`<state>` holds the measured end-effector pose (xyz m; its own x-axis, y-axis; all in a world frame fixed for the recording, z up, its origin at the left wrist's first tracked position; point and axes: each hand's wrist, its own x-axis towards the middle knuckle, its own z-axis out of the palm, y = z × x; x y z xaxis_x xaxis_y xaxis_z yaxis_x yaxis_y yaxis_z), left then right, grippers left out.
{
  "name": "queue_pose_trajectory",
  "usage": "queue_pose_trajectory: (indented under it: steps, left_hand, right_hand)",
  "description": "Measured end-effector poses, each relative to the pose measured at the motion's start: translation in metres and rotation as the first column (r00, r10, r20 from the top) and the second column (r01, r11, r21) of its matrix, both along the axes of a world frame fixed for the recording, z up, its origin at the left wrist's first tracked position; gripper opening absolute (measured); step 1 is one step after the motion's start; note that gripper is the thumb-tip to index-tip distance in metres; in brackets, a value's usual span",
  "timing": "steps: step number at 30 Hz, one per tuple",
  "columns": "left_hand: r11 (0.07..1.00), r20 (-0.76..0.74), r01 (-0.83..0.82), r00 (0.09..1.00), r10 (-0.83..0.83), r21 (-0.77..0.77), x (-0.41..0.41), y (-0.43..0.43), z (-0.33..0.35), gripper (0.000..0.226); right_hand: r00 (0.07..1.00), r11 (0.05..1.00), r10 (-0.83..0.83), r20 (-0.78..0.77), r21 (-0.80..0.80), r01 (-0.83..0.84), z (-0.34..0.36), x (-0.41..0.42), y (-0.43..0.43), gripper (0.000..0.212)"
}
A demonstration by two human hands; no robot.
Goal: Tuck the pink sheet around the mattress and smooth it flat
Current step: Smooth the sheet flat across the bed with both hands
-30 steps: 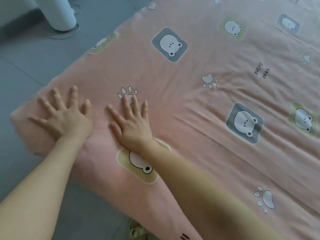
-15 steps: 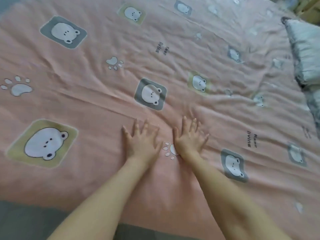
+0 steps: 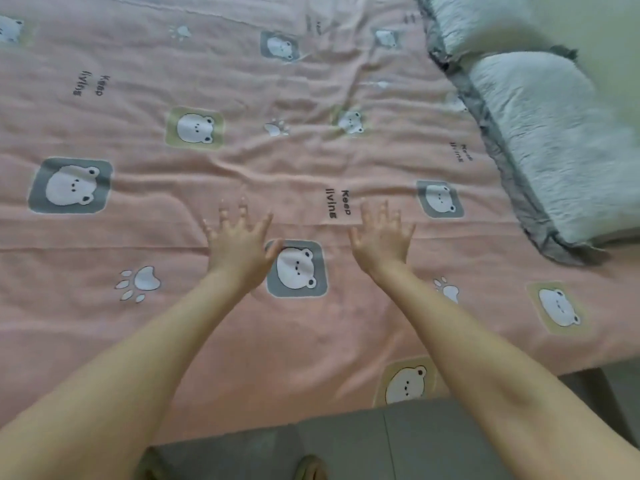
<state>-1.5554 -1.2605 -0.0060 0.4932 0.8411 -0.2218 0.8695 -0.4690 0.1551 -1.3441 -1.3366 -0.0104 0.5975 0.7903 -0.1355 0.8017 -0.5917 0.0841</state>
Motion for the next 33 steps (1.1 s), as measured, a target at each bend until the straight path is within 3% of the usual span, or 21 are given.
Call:
queue_pose_trajectory:
  steps: [3, 4, 7, 11, 16, 19, 22, 27, 31, 33]
  left_hand:
    - [0.982, -0.034, 0.191, 0.981, -0.191, 0.005, 0.084, -0.013, -0.026, 0.07]
    - [0.964, -0.063, 0.267, 0.962, -0.267, -0.014, 0.103, -0.03, -0.042, 0.072]
    - [0.861, -0.045, 0.502, 0.861, -0.506, -0.083, 0.138, -0.1, -0.085, 0.078]
    - [0.731, 0.011, 0.67, 0.738, -0.675, -0.127, 0.162, -0.147, -0.096, 0.083]
    - [0.553, -0.149, 0.784, 0.534, -0.832, -0.282, 0.143, -0.185, -0.068, 0.081]
    - [0.517, -0.189, 0.772, 0.483, -0.855, -0.369, 0.13, -0.189, -0.042, 0.073]
    - [0.553, -0.175, 0.738, 0.53, -0.83, -0.386, 0.121, -0.173, 0.004, 0.07]
    - [0.743, -0.242, 0.641, 0.703, -0.669, -0.192, 0.079, -0.12, 0.118, 0.071]
    - [0.941, -0.175, 0.327, 0.925, -0.339, -0.09, 0.007, -0.081, 0.202, 0.065]
    - [0.981, -0.104, 0.192, 0.976, -0.194, -0.024, -0.04, -0.066, 0.237, 0.061]
  right_hand:
    - [0.962, 0.956, 0.271, 0.031, -0.129, -0.265, -0.031, 0.024, 0.011, 0.061]
    - [0.962, 0.951, 0.273, 0.022, -0.161, -0.266, -0.046, 0.044, -0.004, 0.061]
    - [0.988, 0.985, -0.155, 0.005, -0.074, 0.155, -0.088, 0.126, -0.106, 0.067]
    - [0.855, 0.852, -0.519, -0.013, -0.096, 0.515, -0.096, 0.168, -0.237, 0.072]
    - [0.625, 0.662, -0.748, -0.224, -0.187, 0.725, -0.076, 0.144, -0.27, 0.078]
    - [0.549, 0.625, -0.776, -0.31, -0.257, 0.738, -0.041, 0.143, -0.261, 0.076]
    - [0.613, 0.677, -0.732, -0.297, -0.227, 0.7, 0.01, 0.131, -0.231, 0.069]
    - [0.72, 0.805, -0.561, -0.408, -0.069, 0.589, 0.111, 0.086, -0.154, 0.057]
    - [0.834, 0.901, -0.351, -0.426, 0.089, 0.424, 0.188, 0.038, -0.101, 0.034]
    - [0.875, 0.924, -0.262, -0.407, 0.158, 0.349, 0.222, 0.012, -0.076, 0.029]
